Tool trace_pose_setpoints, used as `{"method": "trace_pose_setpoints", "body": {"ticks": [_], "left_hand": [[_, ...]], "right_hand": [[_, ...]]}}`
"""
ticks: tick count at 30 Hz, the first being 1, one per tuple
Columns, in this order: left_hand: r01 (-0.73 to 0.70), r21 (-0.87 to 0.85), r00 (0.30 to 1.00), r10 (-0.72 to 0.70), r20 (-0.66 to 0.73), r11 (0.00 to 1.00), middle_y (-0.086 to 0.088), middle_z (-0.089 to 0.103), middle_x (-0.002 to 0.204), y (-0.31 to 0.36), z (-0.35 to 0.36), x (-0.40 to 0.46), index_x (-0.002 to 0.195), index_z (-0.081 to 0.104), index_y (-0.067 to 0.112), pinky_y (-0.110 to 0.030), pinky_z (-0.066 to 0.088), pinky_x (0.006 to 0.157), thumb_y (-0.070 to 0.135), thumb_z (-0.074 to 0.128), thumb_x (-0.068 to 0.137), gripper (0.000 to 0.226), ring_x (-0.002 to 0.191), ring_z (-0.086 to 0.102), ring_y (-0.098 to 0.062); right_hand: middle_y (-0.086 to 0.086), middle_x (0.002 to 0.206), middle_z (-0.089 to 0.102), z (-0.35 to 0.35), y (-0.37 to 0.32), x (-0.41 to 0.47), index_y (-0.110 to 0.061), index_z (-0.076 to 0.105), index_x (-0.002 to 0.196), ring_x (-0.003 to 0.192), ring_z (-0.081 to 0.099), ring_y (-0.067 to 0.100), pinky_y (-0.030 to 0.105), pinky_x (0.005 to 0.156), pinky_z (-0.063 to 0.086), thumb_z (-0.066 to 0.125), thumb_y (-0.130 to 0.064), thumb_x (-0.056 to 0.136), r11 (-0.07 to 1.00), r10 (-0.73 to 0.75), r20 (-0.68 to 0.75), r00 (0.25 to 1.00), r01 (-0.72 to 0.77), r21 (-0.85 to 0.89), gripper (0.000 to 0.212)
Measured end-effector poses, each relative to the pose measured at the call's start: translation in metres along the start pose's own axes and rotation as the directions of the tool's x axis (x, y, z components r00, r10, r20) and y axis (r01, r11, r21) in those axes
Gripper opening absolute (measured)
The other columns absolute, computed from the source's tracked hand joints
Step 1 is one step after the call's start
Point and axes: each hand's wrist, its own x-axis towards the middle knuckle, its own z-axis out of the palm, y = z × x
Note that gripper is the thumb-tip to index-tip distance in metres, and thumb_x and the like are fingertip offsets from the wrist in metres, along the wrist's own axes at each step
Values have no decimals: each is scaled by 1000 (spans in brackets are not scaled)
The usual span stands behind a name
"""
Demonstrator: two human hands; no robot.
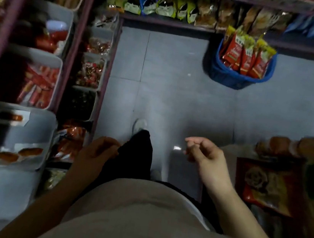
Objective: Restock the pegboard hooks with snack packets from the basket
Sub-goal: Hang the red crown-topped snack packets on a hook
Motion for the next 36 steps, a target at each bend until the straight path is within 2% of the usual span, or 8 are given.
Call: {"method": "trace_pose_setpoints", "body": {"ticks": [2,6,8,17,22,30,33,36], "left_hand": [[24,1,1000,-24,-19,1000,10,67,71,17,0,50,75,67,43,-34,48,78,18,62,89,30,77,63,-14],[-27,6,1000,27,1,1000,9,67,68,79,3,158,78,66,29,-7,47,67,4,55,92,31,65,61,4],[-53,30,998,52,38,998,9,66,67,118,10,206,77,64,25,-6,45,65,2,55,91,28,63,60,3],[-320,122,851,228,473,940,20,66,71,296,121,408,80,62,25,-12,49,68,-2,53,91,31,67,60,6],[-317,184,834,181,522,930,12,68,70,352,211,506,81,62,29,-5,45,66,0,55,90,31,68,61,9],[-198,237,816,26,577,951,0,60,77,359,382,657,85,60,9,-9,47,66,-8,51,90,20,61,59,9],[-245,258,766,23,642,935,4,61,73,324,449,734,80,61,16,-9,46,64,-4,53,90,24,60,58,9],[-321,322,720,9,694,891,0,62,75,272,516,816,91,62,7,-16,48,67,-1,54,91,12,64,60,3]], "right_hand": [[-13,54,65,3,-21,53,-18,64,82,53,57,-6,8,56,45,52,1,94,1000,-25,3,1000,25,5,26],[-10,54,64,-3,-59,148,-19,66,81,53,57,-6,10,56,46,52,1,94,1000,-7,-76,997,7,-4,28],[-10,55,64,-13,-73,183,-19,66,80,53,56,-5,10,56,45,52,1,94,999,41,-144,989,-36,37,27],[-4,66,68,-83,-98,298,-13,69,84,58,60,-4,7,60,45,55,-3,93,961,262,-365,893,-207,183,20],[-10,63,69,-155,-94,402,-19,69,83,60,60,0,10,62,46,55,-5,93,942,329,-387,862,-270,199,22],[-10,59,66,-266,-66,594,-25,65,78,55,59,-2,13,58,49,54,-7,93,930,367,-431,824,-316,189,26],[-3,68,65,-297,-21,679,-16,63,79,62,60,9,25,67,52,56,-18,94,942,333,-464,821,-309,128,17],[-4,73,64,-321,39,757,-22,60,79,68,60,13,30,72,48,56,-22,95,946,275,-503,819,-324,-12,17]]}}
